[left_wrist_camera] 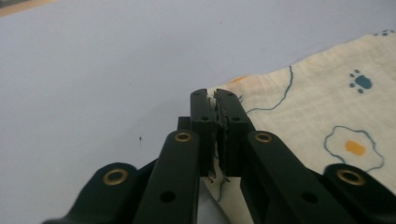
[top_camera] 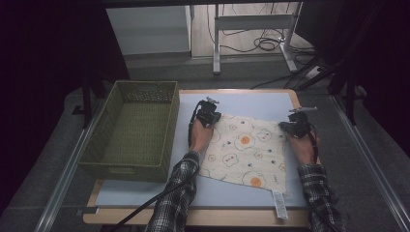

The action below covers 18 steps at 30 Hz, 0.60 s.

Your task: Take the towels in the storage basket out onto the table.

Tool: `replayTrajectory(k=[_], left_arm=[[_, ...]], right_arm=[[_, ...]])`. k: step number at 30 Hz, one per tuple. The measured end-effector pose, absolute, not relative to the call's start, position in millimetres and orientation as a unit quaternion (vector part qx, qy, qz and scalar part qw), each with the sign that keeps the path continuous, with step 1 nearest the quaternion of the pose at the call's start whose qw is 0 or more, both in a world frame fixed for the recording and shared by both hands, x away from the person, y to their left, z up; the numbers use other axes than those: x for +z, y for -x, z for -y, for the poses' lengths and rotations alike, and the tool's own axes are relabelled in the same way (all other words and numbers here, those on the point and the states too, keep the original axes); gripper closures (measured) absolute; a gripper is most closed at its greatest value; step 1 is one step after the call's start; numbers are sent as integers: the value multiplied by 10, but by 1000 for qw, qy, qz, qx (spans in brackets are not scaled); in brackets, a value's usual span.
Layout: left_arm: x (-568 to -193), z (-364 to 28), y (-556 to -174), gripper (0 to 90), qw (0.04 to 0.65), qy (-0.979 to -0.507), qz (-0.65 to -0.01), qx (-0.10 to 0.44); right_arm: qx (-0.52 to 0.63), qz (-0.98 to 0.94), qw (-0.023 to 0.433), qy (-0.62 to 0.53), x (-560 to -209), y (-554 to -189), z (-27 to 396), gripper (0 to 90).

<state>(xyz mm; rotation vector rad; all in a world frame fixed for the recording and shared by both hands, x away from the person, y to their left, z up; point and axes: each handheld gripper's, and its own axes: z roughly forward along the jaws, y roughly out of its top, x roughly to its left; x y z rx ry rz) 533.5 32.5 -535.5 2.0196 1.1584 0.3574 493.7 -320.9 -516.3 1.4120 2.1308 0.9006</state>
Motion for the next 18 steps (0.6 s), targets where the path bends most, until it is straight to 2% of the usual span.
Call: replayTrajectory(k=[10,18], left_arm=[[-4977,-456,-5057,879,407,-784,-432,181],[-4917,-486,-4749,879,399,-794,-415,196]], right_arm=[[360,-765,217,-488,-4892,-4770,3291,881],[377,-772,221,-461,-4739,-4442,3331,881]])
